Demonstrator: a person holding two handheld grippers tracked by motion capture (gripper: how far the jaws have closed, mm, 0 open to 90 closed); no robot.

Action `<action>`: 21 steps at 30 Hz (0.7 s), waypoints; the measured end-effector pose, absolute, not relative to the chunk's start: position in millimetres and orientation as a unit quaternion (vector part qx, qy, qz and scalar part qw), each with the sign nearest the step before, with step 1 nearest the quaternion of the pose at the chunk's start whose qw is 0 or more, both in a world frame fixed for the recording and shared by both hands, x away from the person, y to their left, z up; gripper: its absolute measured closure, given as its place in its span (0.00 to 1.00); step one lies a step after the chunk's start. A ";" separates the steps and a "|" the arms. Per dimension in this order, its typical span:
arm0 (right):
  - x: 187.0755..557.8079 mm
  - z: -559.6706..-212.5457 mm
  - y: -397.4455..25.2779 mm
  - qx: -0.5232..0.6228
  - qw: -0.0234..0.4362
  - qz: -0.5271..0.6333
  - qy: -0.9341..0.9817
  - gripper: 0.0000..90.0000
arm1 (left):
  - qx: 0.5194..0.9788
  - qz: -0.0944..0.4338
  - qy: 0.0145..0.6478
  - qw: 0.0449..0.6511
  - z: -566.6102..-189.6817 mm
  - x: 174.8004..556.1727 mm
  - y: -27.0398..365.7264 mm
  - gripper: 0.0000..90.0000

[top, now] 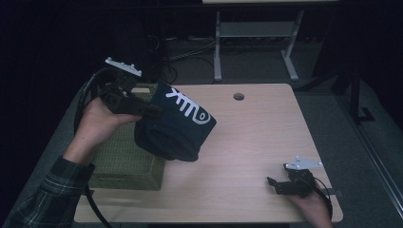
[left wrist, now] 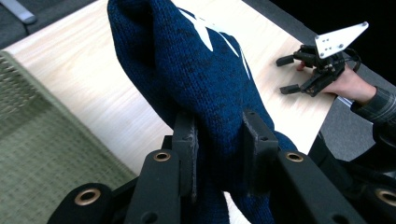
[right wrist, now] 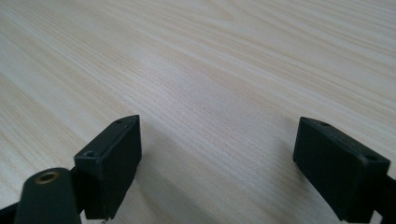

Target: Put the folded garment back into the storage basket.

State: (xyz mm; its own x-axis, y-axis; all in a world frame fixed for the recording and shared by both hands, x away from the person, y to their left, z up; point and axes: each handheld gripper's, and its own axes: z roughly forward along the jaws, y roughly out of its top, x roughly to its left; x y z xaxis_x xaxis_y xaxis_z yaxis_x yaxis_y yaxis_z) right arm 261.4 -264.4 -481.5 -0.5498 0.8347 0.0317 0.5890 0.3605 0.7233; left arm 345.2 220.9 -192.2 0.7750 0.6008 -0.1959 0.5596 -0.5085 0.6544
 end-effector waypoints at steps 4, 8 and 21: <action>261.4 -481.5 -264.4 0.442 0.174 0.353 0.806 0.17 | 0.863 0.031 0.345 0.368 -189.2 344.6 234.5 0.78; 261.3 -481.5 -264.3 0.442 0.174 0.354 0.806 0.17 | 0.859 0.035 0.356 0.368 -187.3 343.5 247.6 0.78; 261.3 -481.5 -264.4 0.443 0.174 0.353 0.805 0.17 | 0.832 0.057 0.392 0.388 -176.5 334.1 296.8 0.78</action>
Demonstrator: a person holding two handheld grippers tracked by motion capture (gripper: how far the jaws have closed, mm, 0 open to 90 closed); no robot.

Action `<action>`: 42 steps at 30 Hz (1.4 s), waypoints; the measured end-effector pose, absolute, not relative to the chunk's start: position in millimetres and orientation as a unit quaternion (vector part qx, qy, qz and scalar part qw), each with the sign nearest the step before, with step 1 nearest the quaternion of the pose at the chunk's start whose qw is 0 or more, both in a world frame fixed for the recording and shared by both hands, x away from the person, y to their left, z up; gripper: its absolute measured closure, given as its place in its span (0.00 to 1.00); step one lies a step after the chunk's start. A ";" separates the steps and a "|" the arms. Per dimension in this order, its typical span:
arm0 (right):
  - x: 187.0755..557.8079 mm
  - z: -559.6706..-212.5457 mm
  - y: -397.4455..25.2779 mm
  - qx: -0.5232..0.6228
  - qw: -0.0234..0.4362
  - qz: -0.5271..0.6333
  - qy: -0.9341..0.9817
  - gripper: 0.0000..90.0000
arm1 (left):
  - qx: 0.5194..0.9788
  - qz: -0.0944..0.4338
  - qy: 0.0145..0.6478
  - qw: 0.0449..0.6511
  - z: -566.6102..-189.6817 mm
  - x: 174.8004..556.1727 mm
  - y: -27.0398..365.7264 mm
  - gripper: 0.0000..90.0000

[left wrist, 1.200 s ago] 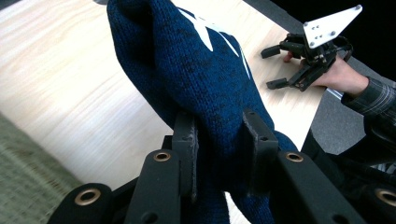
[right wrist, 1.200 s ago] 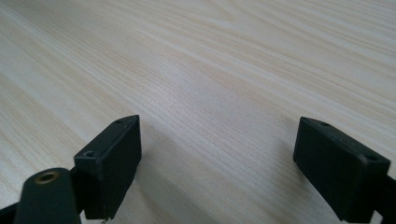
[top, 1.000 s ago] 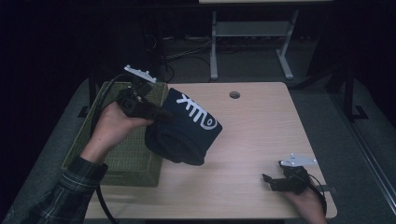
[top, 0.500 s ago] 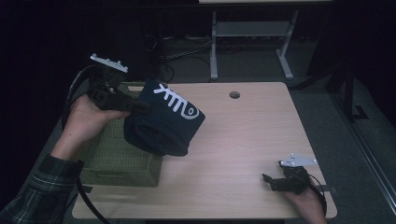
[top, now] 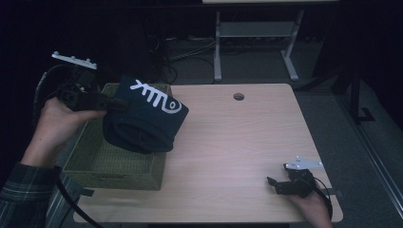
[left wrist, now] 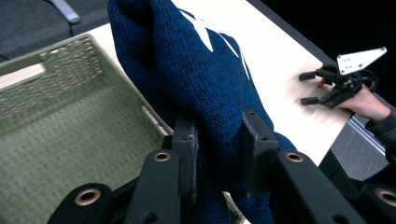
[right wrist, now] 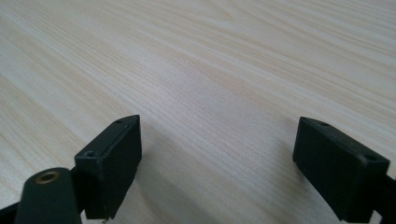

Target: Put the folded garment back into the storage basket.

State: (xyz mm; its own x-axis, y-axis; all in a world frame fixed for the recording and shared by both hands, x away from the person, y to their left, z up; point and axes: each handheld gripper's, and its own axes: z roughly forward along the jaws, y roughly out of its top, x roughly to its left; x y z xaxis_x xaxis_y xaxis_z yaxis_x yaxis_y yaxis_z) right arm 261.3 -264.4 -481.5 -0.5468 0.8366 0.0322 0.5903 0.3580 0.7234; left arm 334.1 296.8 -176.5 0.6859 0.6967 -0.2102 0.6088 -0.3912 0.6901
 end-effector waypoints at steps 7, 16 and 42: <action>261.4 -481.6 -264.4 0.443 0.175 0.353 0.805 0.17 | 0.817 0.061 0.416 0.395 -179.7 330.2 323.2 0.78; 261.4 -481.6 -264.5 0.444 0.175 0.353 0.805 0.17 | 0.804 0.057 0.445 0.390 -195.9 329.8 347.5 0.78; 261.6 -481.6 -264.7 0.445 0.176 0.353 0.804 0.17 | 0.775 0.029 0.508 0.374 -260.7 340.8 379.1 0.78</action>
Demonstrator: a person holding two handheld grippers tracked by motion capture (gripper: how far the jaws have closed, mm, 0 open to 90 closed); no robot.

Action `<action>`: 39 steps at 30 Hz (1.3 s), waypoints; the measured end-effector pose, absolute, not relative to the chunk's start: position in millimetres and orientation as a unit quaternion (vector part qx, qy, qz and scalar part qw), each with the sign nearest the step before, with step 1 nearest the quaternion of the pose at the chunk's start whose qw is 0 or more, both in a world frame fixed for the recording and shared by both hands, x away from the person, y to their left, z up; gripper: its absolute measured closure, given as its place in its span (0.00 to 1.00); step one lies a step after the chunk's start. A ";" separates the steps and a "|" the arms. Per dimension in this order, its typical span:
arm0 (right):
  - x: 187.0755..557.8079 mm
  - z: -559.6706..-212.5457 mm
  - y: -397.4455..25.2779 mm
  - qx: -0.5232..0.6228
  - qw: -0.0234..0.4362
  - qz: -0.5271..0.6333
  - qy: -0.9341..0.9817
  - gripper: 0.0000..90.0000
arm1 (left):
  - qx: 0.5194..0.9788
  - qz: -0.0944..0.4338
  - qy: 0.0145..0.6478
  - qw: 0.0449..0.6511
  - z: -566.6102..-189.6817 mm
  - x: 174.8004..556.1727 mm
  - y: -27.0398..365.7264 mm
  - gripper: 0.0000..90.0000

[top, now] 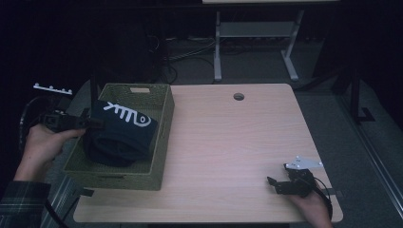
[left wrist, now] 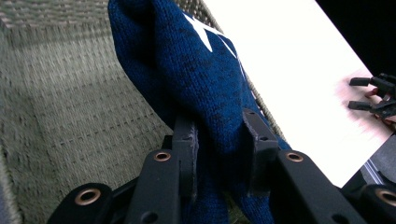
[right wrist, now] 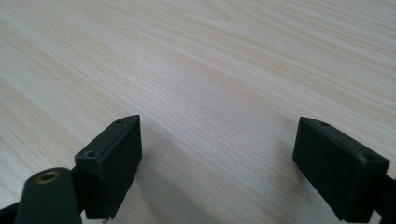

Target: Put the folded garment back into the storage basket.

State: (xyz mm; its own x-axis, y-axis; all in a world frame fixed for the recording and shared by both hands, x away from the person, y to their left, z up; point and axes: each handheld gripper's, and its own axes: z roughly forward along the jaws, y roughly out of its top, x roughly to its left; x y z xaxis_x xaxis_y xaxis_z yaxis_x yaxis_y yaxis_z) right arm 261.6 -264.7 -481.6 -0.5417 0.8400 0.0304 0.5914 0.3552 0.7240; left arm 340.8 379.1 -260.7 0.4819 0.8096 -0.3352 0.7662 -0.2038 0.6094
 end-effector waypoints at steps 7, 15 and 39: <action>261.7 -481.7 -264.7 0.445 0.177 0.353 0.804 0.17 | 0.777 0.015 0.508 0.372 -272.9 345.0 373.7 0.78; 261.5 -481.6 -264.5 0.447 0.176 0.352 0.804 0.17 | 0.774 0.000 0.513 0.370 -289.7 351.9 372.2 0.78; 261.7 -481.7 -264.7 0.446 0.177 0.352 0.804 0.17 | 0.791 0.038 0.544 0.278 -340.7 371.4 387.3 0.76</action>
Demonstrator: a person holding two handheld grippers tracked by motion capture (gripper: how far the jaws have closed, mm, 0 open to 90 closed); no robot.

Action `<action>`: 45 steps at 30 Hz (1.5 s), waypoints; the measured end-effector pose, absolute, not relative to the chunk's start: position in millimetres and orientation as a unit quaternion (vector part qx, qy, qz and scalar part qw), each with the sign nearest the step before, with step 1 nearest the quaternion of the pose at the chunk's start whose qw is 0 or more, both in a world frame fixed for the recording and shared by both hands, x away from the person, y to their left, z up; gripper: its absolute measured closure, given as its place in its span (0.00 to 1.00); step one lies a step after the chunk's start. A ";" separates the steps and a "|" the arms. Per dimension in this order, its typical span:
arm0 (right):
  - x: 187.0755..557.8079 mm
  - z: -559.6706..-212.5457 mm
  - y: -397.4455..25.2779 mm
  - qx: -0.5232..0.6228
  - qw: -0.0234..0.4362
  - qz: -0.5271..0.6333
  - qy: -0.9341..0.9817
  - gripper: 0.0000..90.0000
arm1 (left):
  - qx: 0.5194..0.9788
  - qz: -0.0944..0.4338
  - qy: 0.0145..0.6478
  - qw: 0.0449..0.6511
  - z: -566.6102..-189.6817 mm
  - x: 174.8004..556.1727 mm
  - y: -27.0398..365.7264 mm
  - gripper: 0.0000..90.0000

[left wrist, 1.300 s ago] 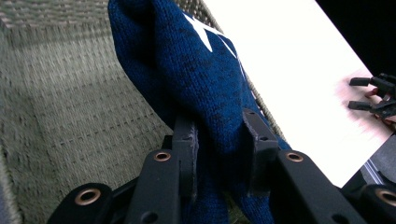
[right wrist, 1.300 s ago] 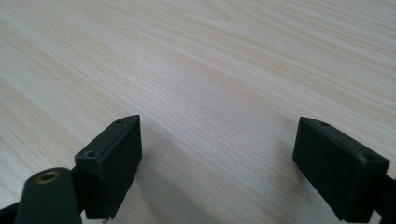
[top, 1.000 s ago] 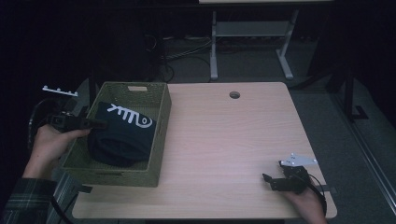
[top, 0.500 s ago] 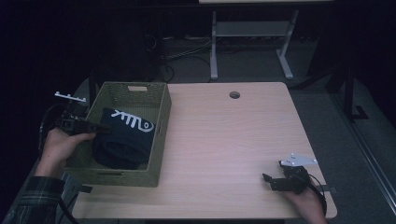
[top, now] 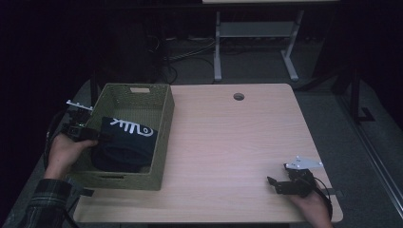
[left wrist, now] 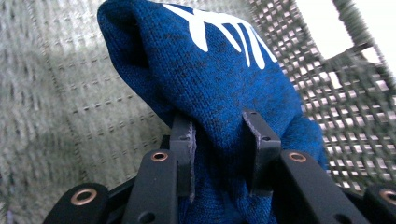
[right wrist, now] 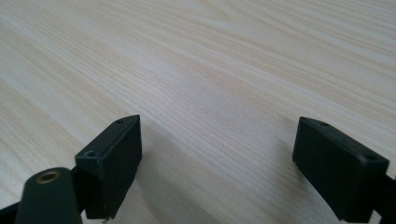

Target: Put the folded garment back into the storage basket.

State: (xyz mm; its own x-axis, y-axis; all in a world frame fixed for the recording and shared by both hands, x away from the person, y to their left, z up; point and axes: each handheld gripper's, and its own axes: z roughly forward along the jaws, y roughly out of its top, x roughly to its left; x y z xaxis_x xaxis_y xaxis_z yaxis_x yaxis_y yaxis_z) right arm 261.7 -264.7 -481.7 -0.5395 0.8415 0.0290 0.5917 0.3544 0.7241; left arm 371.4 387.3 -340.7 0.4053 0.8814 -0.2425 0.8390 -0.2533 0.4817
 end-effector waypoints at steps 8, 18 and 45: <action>261.7 -481.7 -264.7 0.446 0.177 0.352 0.803 0.17 | 0.792 0.059 0.552 0.255 -351.4 373.4 393.5 0.71; 261.7 -481.7 -264.7 0.446 0.177 0.352 0.804 0.17 | 0.793 0.082 0.556 0.235 -352.3 373.3 396.8 0.60; 261.8 -481.7 -265.0 0.451 0.179 0.351 0.801 0.17 | 0.783 0.111 0.526 0.314 -329.4 368.2 365.1 0.16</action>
State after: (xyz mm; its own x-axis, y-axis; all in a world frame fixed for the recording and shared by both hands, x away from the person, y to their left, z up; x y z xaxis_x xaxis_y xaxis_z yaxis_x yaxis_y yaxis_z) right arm 261.8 -265.0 -481.7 -0.5298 0.8476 0.0294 0.5959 0.3473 0.7241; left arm 368.2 365.1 -329.4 0.4219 0.8932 -0.1555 0.7534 -0.2500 0.6082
